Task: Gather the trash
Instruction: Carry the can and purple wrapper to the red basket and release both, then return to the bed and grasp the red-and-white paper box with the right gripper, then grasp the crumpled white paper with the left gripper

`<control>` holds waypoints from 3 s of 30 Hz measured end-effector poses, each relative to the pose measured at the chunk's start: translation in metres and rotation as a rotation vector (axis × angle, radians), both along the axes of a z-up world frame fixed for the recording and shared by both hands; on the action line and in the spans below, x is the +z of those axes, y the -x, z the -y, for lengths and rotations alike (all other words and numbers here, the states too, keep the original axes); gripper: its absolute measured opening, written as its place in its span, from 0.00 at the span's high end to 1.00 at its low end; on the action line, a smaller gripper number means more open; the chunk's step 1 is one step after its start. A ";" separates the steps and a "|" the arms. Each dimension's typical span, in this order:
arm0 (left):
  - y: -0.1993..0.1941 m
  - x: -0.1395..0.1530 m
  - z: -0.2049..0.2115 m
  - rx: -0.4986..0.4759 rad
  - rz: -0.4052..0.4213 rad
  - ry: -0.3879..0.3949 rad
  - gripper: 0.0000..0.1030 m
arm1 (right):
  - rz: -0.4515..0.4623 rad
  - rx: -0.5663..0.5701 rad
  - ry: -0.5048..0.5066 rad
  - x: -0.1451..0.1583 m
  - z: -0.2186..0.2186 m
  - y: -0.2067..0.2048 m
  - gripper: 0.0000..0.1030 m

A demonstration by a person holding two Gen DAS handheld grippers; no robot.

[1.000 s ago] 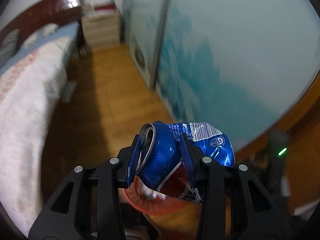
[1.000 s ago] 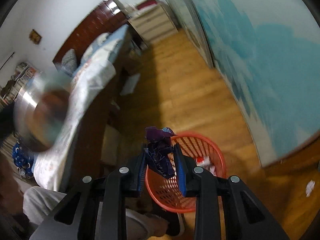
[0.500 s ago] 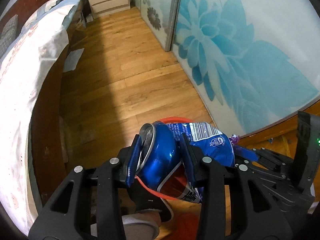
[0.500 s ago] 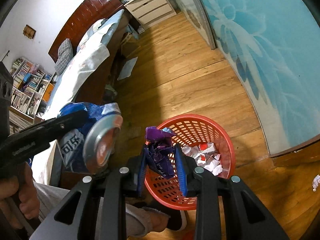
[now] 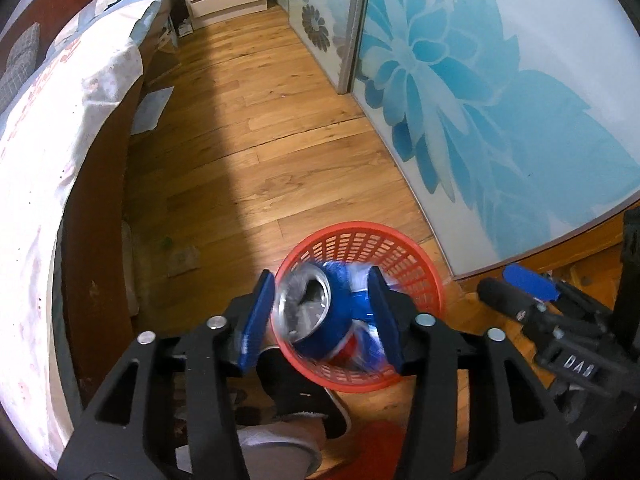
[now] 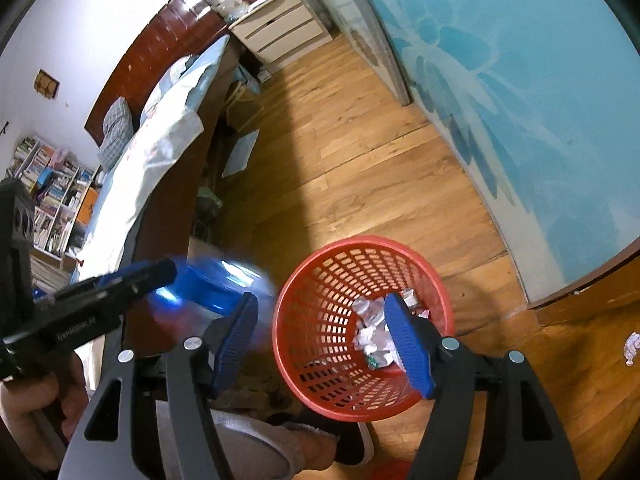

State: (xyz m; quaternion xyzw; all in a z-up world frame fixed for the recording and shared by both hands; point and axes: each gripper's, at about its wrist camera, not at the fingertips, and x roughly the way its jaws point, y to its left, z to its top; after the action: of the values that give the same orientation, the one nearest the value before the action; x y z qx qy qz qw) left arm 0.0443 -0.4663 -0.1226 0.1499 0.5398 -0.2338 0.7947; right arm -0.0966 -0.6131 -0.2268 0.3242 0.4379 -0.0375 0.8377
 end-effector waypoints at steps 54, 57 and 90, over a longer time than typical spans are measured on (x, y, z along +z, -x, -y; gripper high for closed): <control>-0.050 0.066 -0.565 0.898 0.064 0.270 0.13 | 0.143 0.820 0.329 0.117 -0.638 -0.398 0.42; -0.054 0.063 -0.567 0.901 0.058 0.272 0.13 | 0.096 0.827 0.271 0.102 -0.640 -0.418 0.72; -0.323 0.029 -0.559 0.892 0.176 0.068 0.13 | 0.243 0.498 -0.232 0.189 -0.474 -0.428 0.91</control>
State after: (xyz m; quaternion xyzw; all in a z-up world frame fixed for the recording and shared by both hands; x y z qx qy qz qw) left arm 0.3676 0.0928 -0.0939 -0.1040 0.4739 0.1276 0.8651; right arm 0.3314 -0.1396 -0.0382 0.3026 0.4017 0.2585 0.8248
